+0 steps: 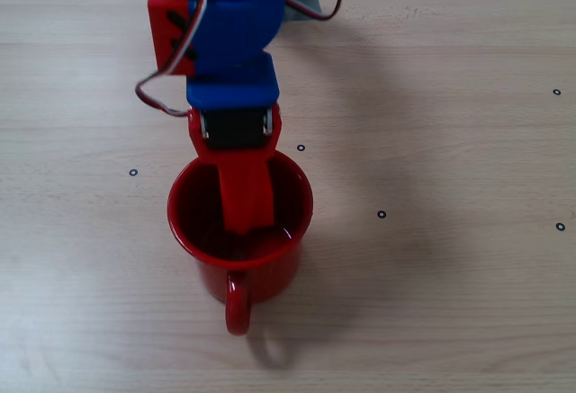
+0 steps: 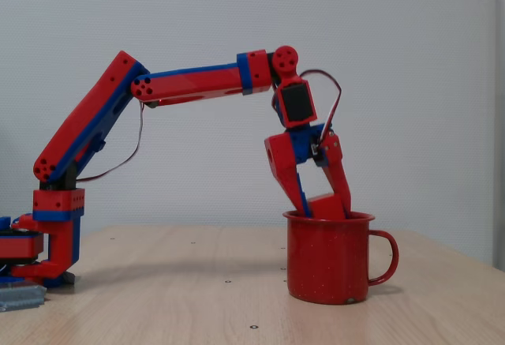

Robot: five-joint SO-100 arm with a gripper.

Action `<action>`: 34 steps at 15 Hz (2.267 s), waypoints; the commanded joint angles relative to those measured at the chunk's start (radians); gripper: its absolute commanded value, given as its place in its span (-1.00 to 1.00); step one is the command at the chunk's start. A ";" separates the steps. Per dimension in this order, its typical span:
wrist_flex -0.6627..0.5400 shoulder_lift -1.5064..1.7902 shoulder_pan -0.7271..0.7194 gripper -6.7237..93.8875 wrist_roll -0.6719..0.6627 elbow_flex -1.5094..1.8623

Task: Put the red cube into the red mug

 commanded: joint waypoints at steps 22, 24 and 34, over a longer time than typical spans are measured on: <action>-0.058 0.216 0.009 -0.86 -0.035 0.015; -0.078 0.238 0.015 -0.86 -0.029 0.031; -0.084 0.557 0.031 -0.87 0.000 0.141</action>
